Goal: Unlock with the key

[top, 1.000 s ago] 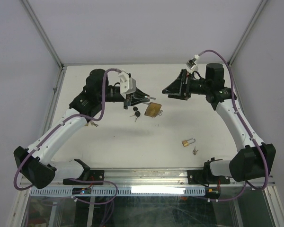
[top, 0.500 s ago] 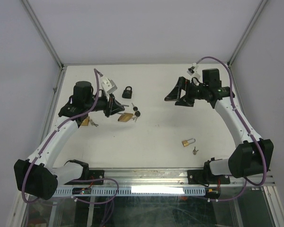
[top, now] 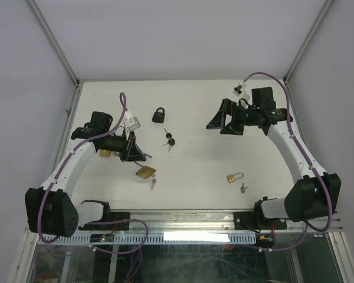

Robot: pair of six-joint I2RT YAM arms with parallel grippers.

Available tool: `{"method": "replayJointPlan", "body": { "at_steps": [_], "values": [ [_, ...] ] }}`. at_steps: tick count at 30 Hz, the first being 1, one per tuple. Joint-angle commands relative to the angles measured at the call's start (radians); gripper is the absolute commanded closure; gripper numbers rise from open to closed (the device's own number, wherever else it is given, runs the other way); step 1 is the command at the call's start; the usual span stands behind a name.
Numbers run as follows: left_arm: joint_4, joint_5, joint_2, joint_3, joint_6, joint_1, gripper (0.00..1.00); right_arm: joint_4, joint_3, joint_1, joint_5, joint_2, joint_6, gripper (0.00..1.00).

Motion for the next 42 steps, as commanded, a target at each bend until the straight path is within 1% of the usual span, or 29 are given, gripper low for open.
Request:
{"method": "replayJointPlan", "body": {
  "at_steps": [1, 4, 6, 8, 11, 14, 15, 18, 23, 24, 25, 26, 27, 29, 30, 31, 32, 33, 34, 36, 38, 40, 42],
  "values": [
    [0.009, 0.151, 0.009, -0.002, -0.047, 0.021, 1.00, 0.008, 0.036, -0.003, -0.001, -0.003, -0.021, 0.00],
    [0.079, 0.152, 0.096, -0.007, -0.144, 0.041, 1.00, 0.006, 0.046, -0.002, -0.010, 0.007, -0.025, 0.00],
    [0.116, 0.187, 0.190, -0.007, -0.187, 0.069, 1.00, 0.006, 0.051, -0.001, -0.007, 0.008, -0.027, 0.00],
    [0.116, 0.191, 0.309, 0.015, -0.188, 0.084, 1.00, 0.000, 0.060, -0.001, -0.003, 0.008, -0.034, 0.00],
    [0.119, 0.188, 0.446, 0.045, -0.168, 0.130, 1.00, -0.018, 0.071, -0.001, -0.001, 0.005, -0.049, 0.00],
    [0.148, 0.164, 0.540, 0.075, -0.189, 0.191, 1.00, -0.033, 0.075, -0.001, 0.007, 0.003, -0.062, 0.00],
    [0.162, 0.120, 0.559, 0.089, -0.191, 0.200, 1.00, -0.035, 0.076, 0.000, 0.009, 0.002, -0.064, 0.00],
    [0.262, 0.030, 0.586, 0.092, -0.261, 0.222, 1.00, -0.035, 0.074, 0.000, 0.016, 0.003, -0.063, 0.00],
    [0.331, -0.027, 0.621, 0.106, -0.297, 0.228, 1.00, -0.027, 0.072, 0.000, 0.017, 0.004, -0.056, 0.00],
    [0.333, -0.037, 0.627, 0.105, -0.292, 0.227, 0.99, -0.026, 0.072, 0.000, 0.018, 0.004, -0.055, 0.00],
    [0.331, -0.046, 0.631, 0.105, -0.288, 0.229, 0.93, -0.024, 0.072, 0.001, 0.019, 0.007, -0.053, 0.00],
    [0.330, -0.049, 0.634, 0.103, -0.283, 0.231, 0.82, -0.024, 0.073, -0.001, 0.018, 0.008, -0.052, 0.00],
    [0.328, -0.052, 0.636, 0.102, -0.280, 0.232, 0.65, -0.023, 0.074, -0.001, 0.017, 0.009, -0.050, 0.00],
    [0.326, -0.064, 0.624, 0.103, -0.280, 0.236, 0.37, -0.025, 0.077, -0.001, 0.017, 0.011, -0.047, 0.00],
    [0.333, -0.075, 0.609, 0.108, -0.280, 0.239, 0.18, -0.025, 0.080, 0.000, 0.017, 0.011, -0.047, 0.00],
    [0.348, -0.096, 0.588, 0.113, -0.289, 0.245, 0.04, -0.026, 0.081, -0.001, 0.018, 0.009, -0.046, 0.00],
    [0.383, -0.123, 0.562, 0.120, -0.311, 0.251, 0.01, -0.026, 0.082, -0.001, 0.021, 0.007, -0.047, 0.00],
    [0.430, -0.180, 0.534, 0.130, -0.349, 0.258, 0.01, -0.026, 0.083, 0.000, 0.026, 0.002, -0.047, 0.00],
    [0.480, -0.253, 0.505, 0.146, -0.414, 0.260, 0.01, -0.026, 0.085, 0.001, 0.032, 0.000, -0.044, 0.00],
    [0.549, -0.402, 0.472, 0.215, -0.474, 0.229, 0.01, -0.026, 0.083, 0.002, 0.048, -0.008, -0.041, 0.00],
    [0.531, -0.601, 0.477, 0.315, -0.468, 0.139, 0.01, -0.027, 0.084, 0.003, 0.063, -0.013, -0.037, 0.00],
    [0.482, -0.803, 0.518, 0.412, -0.444, 0.010, 0.01, -0.028, 0.083, 0.004, 0.078, -0.017, -0.031, 0.00],
    [0.447, -0.903, 0.581, 0.501, -0.471, -0.058, 0.01, -0.028, 0.081, 0.008, 0.090, -0.023, -0.027, 0.00]
  ]
}}
